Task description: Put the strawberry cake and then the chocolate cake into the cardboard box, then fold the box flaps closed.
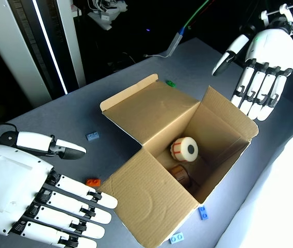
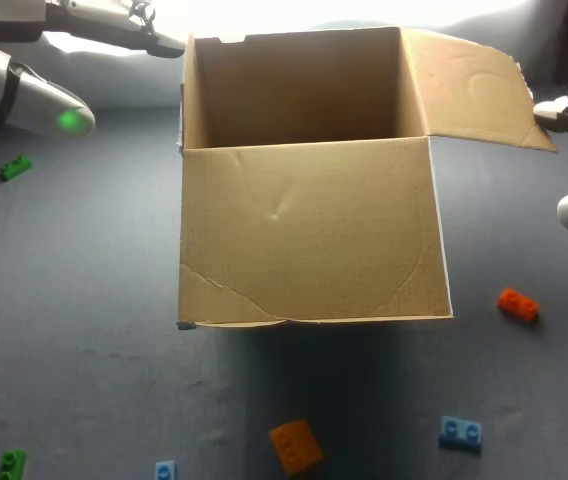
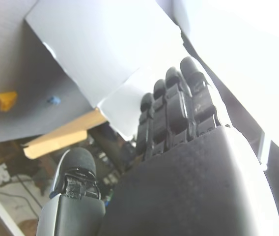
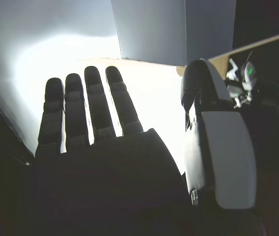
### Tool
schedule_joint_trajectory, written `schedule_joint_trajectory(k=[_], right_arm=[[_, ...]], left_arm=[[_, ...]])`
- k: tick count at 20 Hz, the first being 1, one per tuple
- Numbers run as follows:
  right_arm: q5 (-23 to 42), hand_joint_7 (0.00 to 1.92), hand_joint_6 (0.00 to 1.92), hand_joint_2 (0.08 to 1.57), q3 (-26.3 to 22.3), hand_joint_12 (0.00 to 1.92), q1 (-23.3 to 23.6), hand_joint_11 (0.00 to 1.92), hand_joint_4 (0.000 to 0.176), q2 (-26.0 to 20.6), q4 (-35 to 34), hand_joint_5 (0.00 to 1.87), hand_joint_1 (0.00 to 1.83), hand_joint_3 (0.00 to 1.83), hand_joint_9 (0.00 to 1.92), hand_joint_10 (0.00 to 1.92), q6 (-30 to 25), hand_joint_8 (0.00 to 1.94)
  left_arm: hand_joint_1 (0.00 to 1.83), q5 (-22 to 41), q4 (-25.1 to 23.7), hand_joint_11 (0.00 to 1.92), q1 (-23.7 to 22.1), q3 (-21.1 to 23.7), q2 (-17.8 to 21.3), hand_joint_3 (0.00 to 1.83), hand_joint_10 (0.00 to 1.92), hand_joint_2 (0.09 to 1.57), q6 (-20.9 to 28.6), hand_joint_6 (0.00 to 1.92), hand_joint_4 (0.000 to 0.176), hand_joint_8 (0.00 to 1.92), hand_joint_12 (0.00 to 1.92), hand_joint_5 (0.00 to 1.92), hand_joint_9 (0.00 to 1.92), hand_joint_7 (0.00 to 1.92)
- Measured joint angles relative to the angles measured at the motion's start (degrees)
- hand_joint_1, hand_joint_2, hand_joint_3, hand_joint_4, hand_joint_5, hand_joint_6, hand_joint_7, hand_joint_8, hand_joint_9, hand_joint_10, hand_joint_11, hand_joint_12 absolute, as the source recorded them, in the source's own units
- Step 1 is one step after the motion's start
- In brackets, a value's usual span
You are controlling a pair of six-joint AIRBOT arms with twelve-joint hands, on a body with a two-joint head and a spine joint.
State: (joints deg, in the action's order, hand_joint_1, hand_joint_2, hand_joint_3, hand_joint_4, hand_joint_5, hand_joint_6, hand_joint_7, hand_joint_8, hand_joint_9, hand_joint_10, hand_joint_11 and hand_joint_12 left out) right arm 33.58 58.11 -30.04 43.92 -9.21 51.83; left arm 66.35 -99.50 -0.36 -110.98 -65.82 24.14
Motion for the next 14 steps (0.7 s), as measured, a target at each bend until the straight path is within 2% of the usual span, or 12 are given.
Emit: schedule_joint_trajectory(k=[1,5,7,8,10,12,14], right_arm=[[0.55,0.14,0.01,1.26,0.02,0.12,-0.76,0.0,0.0,0.15,-1.75,0.13,0.0,0.01,0.11,0.01,1.75,0.01],[3.26,0.17,0.01,1.26,0.83,0.18,-2.34,0.0,0.0,0.35,-7.06,0.14,0.0,0.01,0.13,0.02,3.13,0.01],[3.45,0.2,0.01,1.26,1.9,0.24,-3.87,0.0,0.0,1.09,-11.85,0.15,0.0,0.0,0.16,0.03,3.13,0.01],[2.82,0.19,0.0,1.26,2.36,0.16,-4.81,0.0,0.0,1.4,-12.33,0.13,0.0,0.0,0.14,0.02,3.17,0.01],[1.57,0.19,0.0,1.27,2.56,0.19,-6.25,0.0,0.0,2.29,-11.47,0.13,0.0,0.0,0.15,0.02,3.08,0.0],[1.05,0.19,0.0,1.26,3.34,0.29,-6.62,0.0,0.0,3.45,-6.93,0.11,0.0,0.0,0.16,0.02,2.23,0.0],[1.14,0.18,0.01,1.25,4.22,0.31,-6.75,0.0,0.0,4.94,-3.39,0.13,0.0,0.0,0.16,0.02,1.14,0.0]], left_arm=[[0.0,0.07,-0.22,0.0,-0.02,0.98,0.24,0.0,0.0,1.29,0.04,0.0,0.0,0.0,0.6,0.13,0.19,0.19],[0.0,0.28,-1.4,0.0,-0.02,4.0,0.48,0.0,0.0,1.29,0.15,0.0,0.0,0.0,0.64,0.15,0.21,0.21],[0.0,0.13,-1.84,0.0,-0.02,5.29,0.55,0.0,0.0,1.29,0.17,0.0,0.0,0.0,0.59,0.12,0.19,0.18],[0.0,-0.04,-2.4,0.0,-0.02,6.12,0.79,0.0,0.0,1.29,0.15,0.0,0.0,0.0,0.58,0.11,0.18,0.17],[0.0,-0.66,-4.02,0.0,0.0,7.74,0.9,0.0,0.0,1.29,0.17,0.01,0.0,0.0,0.61,0.13,0.2,0.19],[0.0,-1.09,-4.09,0.0,0.0,9.33,0.87,0.0,0.0,1.29,0.15,0.0,0.0,0.0,0.6,0.13,0.19,0.19],[0.0,-1.7,-3.76,0.0,0.31,10.62,0.9,0.0,0.0,1.3,0.13,0.01,0.0,0.0,0.62,0.15,0.2,0.19]])
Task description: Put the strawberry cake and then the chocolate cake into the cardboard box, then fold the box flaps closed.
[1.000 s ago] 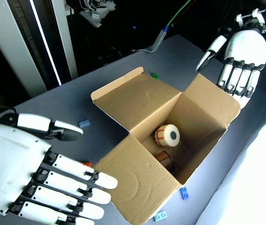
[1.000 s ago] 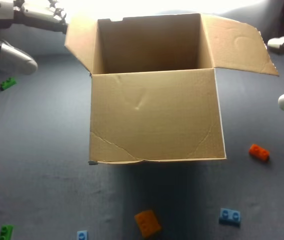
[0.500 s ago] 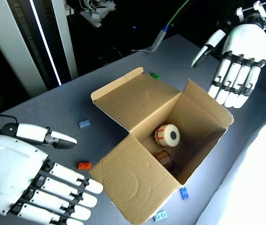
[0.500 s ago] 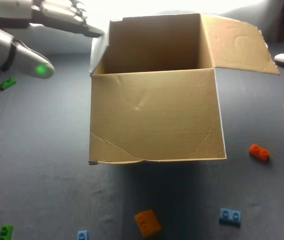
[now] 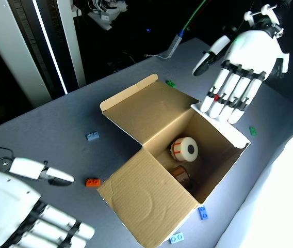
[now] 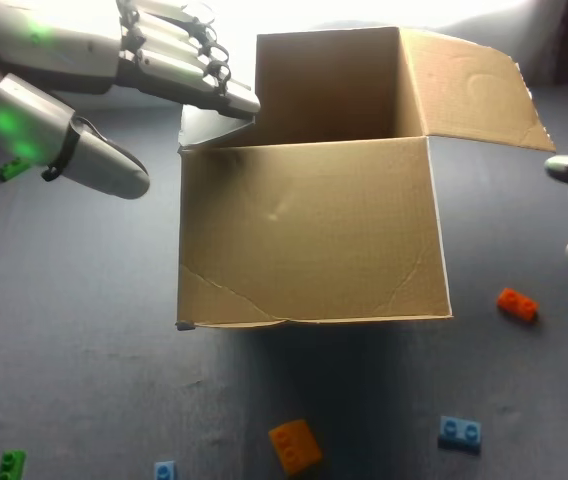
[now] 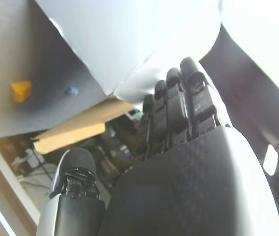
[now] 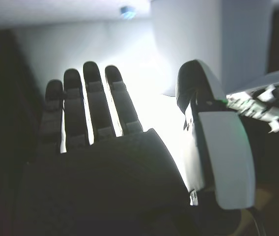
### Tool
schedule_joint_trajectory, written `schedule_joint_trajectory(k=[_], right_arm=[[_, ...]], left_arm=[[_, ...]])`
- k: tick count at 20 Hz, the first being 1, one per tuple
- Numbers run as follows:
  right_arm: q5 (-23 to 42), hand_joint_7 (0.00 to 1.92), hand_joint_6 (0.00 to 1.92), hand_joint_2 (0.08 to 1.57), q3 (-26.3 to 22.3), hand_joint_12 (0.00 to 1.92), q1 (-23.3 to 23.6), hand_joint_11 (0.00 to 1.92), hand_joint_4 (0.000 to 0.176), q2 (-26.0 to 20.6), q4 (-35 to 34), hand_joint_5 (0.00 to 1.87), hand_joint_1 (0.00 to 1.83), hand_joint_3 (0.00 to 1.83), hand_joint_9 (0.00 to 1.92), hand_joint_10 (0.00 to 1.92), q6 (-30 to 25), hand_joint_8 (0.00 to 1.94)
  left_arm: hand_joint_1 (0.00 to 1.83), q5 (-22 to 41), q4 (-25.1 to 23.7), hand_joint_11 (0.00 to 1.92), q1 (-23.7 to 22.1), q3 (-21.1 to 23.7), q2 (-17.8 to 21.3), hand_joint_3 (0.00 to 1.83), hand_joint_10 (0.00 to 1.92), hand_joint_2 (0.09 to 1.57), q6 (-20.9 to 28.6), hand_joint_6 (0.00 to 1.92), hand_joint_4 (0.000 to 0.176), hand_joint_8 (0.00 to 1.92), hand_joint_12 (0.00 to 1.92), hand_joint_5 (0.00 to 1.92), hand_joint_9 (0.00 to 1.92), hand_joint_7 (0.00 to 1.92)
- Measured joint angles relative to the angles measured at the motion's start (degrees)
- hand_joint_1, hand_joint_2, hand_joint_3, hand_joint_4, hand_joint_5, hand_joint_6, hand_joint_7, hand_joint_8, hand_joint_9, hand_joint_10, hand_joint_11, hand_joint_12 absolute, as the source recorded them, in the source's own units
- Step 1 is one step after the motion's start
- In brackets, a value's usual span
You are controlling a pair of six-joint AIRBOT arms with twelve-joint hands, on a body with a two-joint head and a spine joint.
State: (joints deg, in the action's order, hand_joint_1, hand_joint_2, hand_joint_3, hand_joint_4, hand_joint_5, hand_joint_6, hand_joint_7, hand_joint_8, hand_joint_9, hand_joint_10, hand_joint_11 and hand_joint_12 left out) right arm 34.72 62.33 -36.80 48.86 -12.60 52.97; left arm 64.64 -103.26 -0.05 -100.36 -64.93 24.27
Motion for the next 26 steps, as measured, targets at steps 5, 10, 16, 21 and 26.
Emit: schedule_joint_trajectory(k=[5,10,16,21,26], right_arm=[[0.31,0.14,0.01,1.26,4.13,0.25,-0.31,0.0,0.0,3.78,0.35,0.08,0.0,0.0,0.12,0.0,-0.28,0.0],[-0.07,0.14,0.01,1.26,5.66,0.53,0.85,0.0,0.0,7.13,1.44,0.08,0.0,0.0,0.15,0.01,-0.24,0.01],[0.35,0.22,0.02,1.25,5.27,0.76,7.04,0.0,0.0,6.12,1.33,0.12,0.0,0.0,0.2,0.03,-0.22,0.01],[-0.26,0.19,0.0,1.24,3.39,0.35,12.39,0.0,0.0,3.43,1.07,0.12,0.0,0.0,0.18,0.01,-0.24,0.0],[-1.95,0.2,0.02,1.23,0.61,0.28,18.4,0.0,0.0,2.71,1.97,0.14,0.02,0.0,0.17,0.02,-0.24,0.0]], left_arm=[[0.0,-2.27,-0.76,0.0,1.84,2.69,0.09,0.0,0.0,1.3,-0.5,0.0,0.0,0.0,0.62,0.14,0.18,0.18],[0.0,-4.98,0.28,0.0,4.11,4.74,0.11,0.0,0.0,1.3,-1.31,0.0,0.0,0.0,0.66,0.15,0.19,0.19],[0.0,-6.93,1.68,0.0,6.43,5.18,0.11,0.0,0.0,1.29,-1.51,0.01,0.0,0.0,0.66,0.16,0.19,0.18],[0.0,-7.1,2.21,0.0,6.93,5.11,0.09,0.0,0.01,1.3,-1.49,0.01,0.0,0.01,0.65,0.21,0.2,0.21],[0.0,-7.3,1.66,0.0,6.67,3.72,-0.68,0.0,0.0,1.31,-1.27,0.0,0.0,0.0,0.64,0.29,0.24,0.26]])
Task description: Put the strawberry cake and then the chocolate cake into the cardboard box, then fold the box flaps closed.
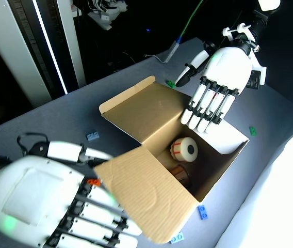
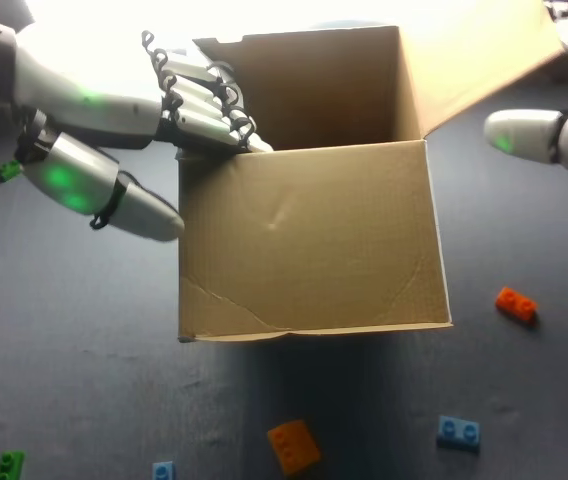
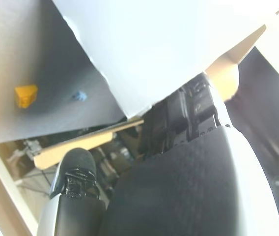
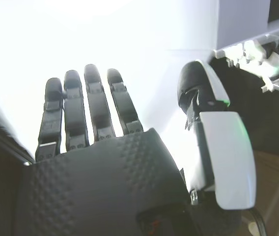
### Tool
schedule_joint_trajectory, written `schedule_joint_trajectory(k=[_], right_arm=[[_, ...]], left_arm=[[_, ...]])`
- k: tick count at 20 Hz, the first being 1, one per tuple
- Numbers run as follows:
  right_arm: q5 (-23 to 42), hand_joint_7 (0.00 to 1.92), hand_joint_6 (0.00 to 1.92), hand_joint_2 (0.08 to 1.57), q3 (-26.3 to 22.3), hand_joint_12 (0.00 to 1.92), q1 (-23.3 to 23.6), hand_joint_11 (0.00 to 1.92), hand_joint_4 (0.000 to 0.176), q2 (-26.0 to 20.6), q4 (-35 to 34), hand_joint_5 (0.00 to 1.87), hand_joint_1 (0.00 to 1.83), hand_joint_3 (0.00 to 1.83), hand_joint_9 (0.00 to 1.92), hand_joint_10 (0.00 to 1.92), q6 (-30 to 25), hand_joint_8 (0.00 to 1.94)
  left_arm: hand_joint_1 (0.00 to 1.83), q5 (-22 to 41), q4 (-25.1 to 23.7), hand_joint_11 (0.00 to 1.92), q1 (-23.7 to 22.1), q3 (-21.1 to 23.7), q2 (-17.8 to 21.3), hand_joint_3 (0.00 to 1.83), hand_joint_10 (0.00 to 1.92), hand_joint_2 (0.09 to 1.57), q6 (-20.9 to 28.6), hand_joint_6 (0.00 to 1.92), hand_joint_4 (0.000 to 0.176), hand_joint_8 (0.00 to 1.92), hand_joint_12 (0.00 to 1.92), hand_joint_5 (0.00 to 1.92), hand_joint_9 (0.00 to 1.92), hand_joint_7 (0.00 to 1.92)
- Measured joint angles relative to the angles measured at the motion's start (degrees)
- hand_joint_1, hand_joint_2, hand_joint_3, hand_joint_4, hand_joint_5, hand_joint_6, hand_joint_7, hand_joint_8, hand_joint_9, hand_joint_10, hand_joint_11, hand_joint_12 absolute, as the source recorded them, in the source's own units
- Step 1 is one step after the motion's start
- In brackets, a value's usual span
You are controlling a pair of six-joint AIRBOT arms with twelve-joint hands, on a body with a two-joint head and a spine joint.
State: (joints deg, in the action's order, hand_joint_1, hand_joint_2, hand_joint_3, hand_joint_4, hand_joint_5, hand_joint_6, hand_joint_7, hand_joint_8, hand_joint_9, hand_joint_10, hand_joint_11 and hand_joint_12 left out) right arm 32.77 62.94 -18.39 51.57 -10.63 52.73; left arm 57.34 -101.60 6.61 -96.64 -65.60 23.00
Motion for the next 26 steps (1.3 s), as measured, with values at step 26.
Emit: schedule_joint_trajectory(k=[26], right_arm=[[-15.78,0.21,0.01,1.24,-0.76,0.25,9.49,0.0,0.0,7.1,2.27,0.16,0.0,0.0,0.17,0.02,13.66,0.01]], left_arm=[[0.0,10.32,-4.72,0.0,-4.42,-22.1,-2.75,0.0,0.0,1.3,0.13,0.0,0.0,0.0,0.68,0.24,0.25,0.24]])
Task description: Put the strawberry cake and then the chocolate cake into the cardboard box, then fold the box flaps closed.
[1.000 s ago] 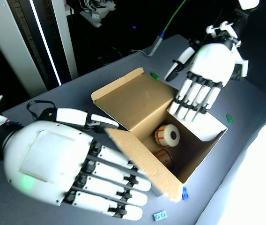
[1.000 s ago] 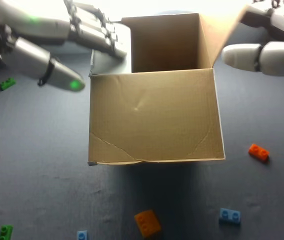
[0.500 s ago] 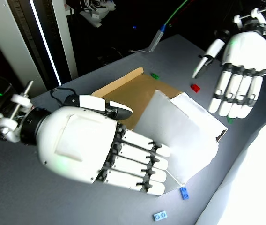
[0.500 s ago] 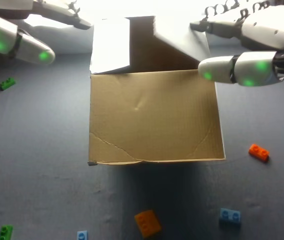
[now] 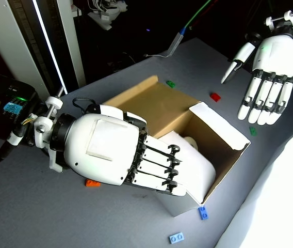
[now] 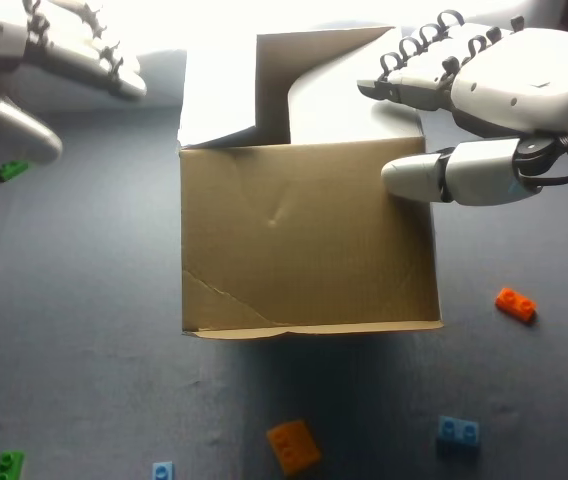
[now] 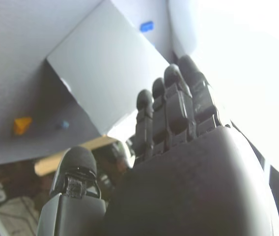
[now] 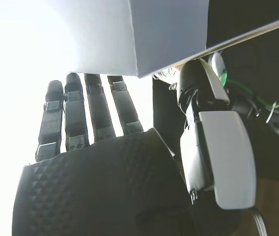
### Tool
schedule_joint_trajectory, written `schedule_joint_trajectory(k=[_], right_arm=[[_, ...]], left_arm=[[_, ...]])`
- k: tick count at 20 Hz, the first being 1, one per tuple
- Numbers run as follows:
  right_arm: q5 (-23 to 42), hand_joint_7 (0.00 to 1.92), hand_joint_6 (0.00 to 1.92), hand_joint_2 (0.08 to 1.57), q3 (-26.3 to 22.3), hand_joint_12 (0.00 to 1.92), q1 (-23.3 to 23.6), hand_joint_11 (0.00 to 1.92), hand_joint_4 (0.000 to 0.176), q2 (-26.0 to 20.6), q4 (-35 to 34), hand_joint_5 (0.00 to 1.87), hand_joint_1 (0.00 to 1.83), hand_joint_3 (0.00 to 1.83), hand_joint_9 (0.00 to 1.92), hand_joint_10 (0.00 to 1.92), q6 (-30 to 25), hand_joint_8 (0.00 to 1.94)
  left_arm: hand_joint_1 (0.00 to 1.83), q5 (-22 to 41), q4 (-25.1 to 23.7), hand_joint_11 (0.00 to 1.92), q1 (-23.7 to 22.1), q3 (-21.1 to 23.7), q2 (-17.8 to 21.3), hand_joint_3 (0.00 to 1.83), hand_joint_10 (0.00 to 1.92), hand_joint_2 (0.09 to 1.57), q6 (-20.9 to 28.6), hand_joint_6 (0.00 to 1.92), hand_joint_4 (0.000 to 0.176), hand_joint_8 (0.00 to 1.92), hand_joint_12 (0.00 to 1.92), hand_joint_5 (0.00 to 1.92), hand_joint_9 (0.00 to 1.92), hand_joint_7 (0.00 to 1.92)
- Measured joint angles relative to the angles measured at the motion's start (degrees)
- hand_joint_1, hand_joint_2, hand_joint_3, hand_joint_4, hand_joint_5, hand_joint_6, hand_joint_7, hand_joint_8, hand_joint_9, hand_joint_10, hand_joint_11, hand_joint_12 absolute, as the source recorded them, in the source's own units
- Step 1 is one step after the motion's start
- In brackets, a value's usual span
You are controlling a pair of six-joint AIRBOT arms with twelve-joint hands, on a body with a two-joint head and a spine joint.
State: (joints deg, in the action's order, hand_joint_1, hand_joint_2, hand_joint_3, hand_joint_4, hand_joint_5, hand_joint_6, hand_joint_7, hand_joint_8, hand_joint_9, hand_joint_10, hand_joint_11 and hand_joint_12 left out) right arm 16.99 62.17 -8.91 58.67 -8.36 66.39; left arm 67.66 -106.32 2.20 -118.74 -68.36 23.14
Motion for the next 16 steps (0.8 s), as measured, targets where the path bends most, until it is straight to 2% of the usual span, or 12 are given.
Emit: schedule_joint_trajectory(k=[2,3,5,8,10,13,15,16], right_arm=[[0.46,0.22,0.01,1.23,0.0,0.31,-0.26,0.0,0.0,0.0,0.04,0.16,0.0,0.0,0.16,0.01,0.37,0.01],[0.68,0.21,0.0,1.23,0.0,0.27,-0.26,0.0,0.0,0.0,0.0,0.16,0.0,0.0,0.16,0.01,0.39,0.0],[1.18,0.21,0.0,1.25,-0.04,0.23,-0.24,0.0,0.0,-0.13,-0.26,0.16,0.03,0.0,0.16,0.01,0.39,0.0],[0.66,0.19,0.0,1.25,-0.72,0.17,1.03,0.0,0.0,-1.51,-4.35,0.13,0.0,0.0,0.16,0.0,0.35,0.0],[0.85,0.19,0.0,1.26,-1.44,0.16,1.46,0.0,0.0,-4.24,-7.45,0.14,0.0,0.0,0.15,0.0,0.31,0.0],[1.42,0.18,0.0,1.26,-2.78,0.11,0.42,0.0,0.0,-8.81,-8.2,0.14,0.01,0.0,0.13,0.0,-0.61,0.0],[3.19,0.19,0.0,1.26,-5.05,0.07,-1.88,0.0,0.0,-12.39,-9.01,0.13,0.0,0.0,0.14,0.01,-3.63,0.0],[4.11,0.22,0.0,1.26,-6.45,0.15,-3.06,0.0,0.0,-14.16,-10.14,0.14,0.0,0.0,0.17,0.01,-5.81,0.0]], left_arm=[[0.0,1.18,-0.39,0.0,1.75,-0.61,0.07,0.0,0.0,1.3,-0.79,0.01,0.0,0.01,0.68,0.25,0.25,0.25],[0.0,1.33,-0.39,0.0,2.54,-0.59,0.17,0.0,0.0,1.3,-0.96,0.0,0.0,0.0,0.65,0.24,0.23,0.23],[0.0,1.6,1.07,0.0,5.4,0.7,0.9,0.0,0.0,1.3,-1.73,0.0,0.0,0.0,0.63,0.24,0.23,0.24],[0.0,1.9,1.6,0.0,8.26,3.41,1.66,0.0,0.0,1.3,-2.58,0.0,0.0,0.0,0.65,0.23,0.23,0.24],[0.0,1.97,3.58,0.0,9.88,5.51,2.51,0.0,0.0,1.29,-3.76,0.0,0.0,0.0,0.63,0.23,0.23,0.24],[0.0,1.42,4.66,0.0,11.3,9.22,4.26,0.0,0.0,1.3,-4.98,0.0,0.0,0.0,0.63,0.24,0.23,0.24],[0.0,1.46,5.42,0.0,11.69,12.44,5.4,0.0,0.01,1.3,-5.62,0.0,0.0,0.0,0.65,0.25,0.24,0.25],[0.0,1.4,6.14,0.0,12.15,13.81,5.79,0.0,0.0,1.3,-6.19,0.0,0.0,0.0,0.66,0.24,0.24,0.24]])
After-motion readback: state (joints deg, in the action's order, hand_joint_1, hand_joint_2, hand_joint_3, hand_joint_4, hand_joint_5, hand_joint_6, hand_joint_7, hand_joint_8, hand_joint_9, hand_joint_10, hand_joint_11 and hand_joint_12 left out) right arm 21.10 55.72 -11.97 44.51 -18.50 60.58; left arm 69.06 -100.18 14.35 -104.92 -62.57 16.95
